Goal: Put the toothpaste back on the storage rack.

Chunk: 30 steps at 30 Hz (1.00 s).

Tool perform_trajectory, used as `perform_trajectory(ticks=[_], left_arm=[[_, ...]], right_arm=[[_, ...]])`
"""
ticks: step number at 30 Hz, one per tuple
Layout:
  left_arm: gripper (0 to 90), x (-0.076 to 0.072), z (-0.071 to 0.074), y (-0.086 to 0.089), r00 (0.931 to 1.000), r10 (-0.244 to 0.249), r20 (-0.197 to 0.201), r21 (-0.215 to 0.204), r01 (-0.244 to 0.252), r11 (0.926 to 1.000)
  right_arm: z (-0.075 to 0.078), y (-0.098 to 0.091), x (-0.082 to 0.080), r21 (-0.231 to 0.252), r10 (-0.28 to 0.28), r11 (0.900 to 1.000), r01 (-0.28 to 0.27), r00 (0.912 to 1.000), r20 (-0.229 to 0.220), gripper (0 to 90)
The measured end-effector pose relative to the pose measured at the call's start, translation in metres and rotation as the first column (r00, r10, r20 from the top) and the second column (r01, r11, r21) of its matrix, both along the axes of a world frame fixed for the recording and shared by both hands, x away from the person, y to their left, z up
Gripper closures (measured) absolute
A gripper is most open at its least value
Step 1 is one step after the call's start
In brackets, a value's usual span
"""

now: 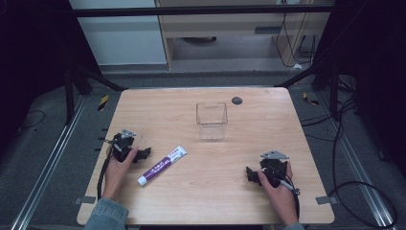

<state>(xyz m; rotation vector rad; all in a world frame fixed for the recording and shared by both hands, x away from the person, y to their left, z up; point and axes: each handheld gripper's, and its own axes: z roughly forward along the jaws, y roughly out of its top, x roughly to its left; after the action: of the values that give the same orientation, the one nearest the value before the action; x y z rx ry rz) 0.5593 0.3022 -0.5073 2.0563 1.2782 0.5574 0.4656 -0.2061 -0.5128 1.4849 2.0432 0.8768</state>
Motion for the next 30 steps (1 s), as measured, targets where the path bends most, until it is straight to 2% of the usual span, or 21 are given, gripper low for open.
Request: perform_trajectory(ticks=[11,12,13,15,16,18,21,24,26,30], left_arm=[[0.5,0.000,0.001,0.000,0.9998,0.019,-0.004,0.001,-0.019,0.9998],[4.8,-0.001,0.005,0.000,0.9996,0.028,0.000,0.011,-0.028,0.9995],[4.4,-0.001,0.005,0.000,0.9996,0.028,0.000,0.011,-0.028,0.9995],[3.8,-0.007,0.016,0.001,0.9994,0.031,0.016,0.002,-0.031,0.9995],[3.9,-0.007,0.016,0.001,0.9994,0.031,0.016,0.002,-0.031,0.9995],[3.9,-0.015,0.026,0.000,0.9993,0.021,0.032,0.006,-0.021,0.9998],[3.9,-0.021,0.034,-0.002,0.9987,0.014,0.049,0.003,-0.014,0.9999],[4.1,-0.032,0.049,-0.005,0.9968,-0.005,0.080,0.017,0.004,0.9998],[4.3,-0.035,0.053,-0.007,0.9962,-0.009,0.086,0.021,0.007,0.9998],[6.0,-0.046,0.067,-0.014,0.9973,-0.035,0.064,0.046,0.032,0.9984]], right_arm=[[0.000,0.000,0.000,0.000,0.000,1.0000,0.000,1.0000,-0.001,0.3],[0.000,0.000,0.000,-0.001,0.003,1.0000,-0.003,1.0000,0.000,0.4],[0.000,0.000,0.000,-0.001,0.003,1.0000,-0.003,1.0000,0.000,0.4],[0.000,0.000,0.000,0.000,0.002,1.0000,-0.002,1.0000,-0.001,0.3],[0.000,0.000,0.000,0.000,0.002,1.0000,-0.002,1.0000,-0.001,0.3],[0.000,0.000,0.000,-0.001,0.004,1.0000,-0.004,1.0000,0.000,0.3],[0.000,0.000,0.000,-0.001,0.005,1.0000,-0.005,1.0000,0.000,0.3],[0.000,0.000,0.000,-0.002,0.005,1.0000,-0.005,1.0000,0.001,0.3],[0.000,0.000,0.000,-0.003,0.006,1.0000,-0.006,1.0000,0.001,0.4],[0.000,0.000,0.000,-0.001,0.005,1.0000,-0.005,1.0000,0.000,0.3]])
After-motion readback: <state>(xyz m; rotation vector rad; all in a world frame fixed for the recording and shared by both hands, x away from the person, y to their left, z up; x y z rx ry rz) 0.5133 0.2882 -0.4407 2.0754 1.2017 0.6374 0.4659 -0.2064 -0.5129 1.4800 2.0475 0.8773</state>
